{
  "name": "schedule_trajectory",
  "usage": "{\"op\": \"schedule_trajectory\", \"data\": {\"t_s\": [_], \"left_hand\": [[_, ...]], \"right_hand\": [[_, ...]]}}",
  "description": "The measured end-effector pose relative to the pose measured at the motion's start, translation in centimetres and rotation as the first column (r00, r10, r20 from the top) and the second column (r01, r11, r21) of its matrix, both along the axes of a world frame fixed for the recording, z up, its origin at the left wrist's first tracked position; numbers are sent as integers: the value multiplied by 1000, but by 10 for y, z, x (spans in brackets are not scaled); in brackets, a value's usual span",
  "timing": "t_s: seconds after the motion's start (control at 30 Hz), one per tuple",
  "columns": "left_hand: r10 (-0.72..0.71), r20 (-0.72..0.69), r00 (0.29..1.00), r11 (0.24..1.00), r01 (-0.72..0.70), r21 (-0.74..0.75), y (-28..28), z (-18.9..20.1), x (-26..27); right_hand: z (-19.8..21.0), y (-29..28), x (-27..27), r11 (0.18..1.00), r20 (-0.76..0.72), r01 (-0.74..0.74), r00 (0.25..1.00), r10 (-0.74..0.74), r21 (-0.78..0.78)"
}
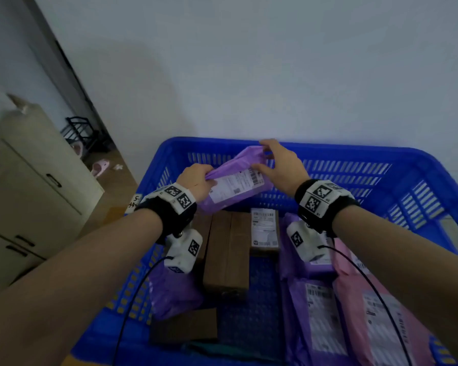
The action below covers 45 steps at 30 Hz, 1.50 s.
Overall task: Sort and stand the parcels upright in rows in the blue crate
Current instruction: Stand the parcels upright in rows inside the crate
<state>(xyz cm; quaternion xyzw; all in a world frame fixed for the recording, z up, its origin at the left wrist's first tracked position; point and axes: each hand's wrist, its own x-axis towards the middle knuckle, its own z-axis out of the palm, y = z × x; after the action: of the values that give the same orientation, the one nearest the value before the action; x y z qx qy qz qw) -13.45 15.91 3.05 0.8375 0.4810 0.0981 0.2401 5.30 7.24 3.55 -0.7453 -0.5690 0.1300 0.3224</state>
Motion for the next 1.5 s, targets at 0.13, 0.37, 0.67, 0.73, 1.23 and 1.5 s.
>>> {"op": "schedule_trajectory", "data": {"t_s": [0.13,0.37,0.67,0.73,1.23,1.5], "left_hand": [[93,192,977,986,-62,-157,0,-6,8],[415,486,769,712,58,-699,-28,-15,24],[345,482,805,709,113,-696,-54,-37,45],[336,451,827,685,115,-720,-60,-45,49],[37,61,997,441,38,-897,-120,-107,61],[-76,-55,996,421,-18,-907,-144,-130,61]], "right_hand": [[-14,-22,15,998,-33,56,998,-57,-33],[-32,-51,21,974,-546,212,809,-219,-77],[-35,-89,36,962,-653,229,708,-270,-150],[-37,-102,41,958,-653,201,702,-285,-203],[-94,-177,68,646,-506,-80,698,-508,-759],[-108,-179,70,502,-323,-104,870,-372,-858]]}}
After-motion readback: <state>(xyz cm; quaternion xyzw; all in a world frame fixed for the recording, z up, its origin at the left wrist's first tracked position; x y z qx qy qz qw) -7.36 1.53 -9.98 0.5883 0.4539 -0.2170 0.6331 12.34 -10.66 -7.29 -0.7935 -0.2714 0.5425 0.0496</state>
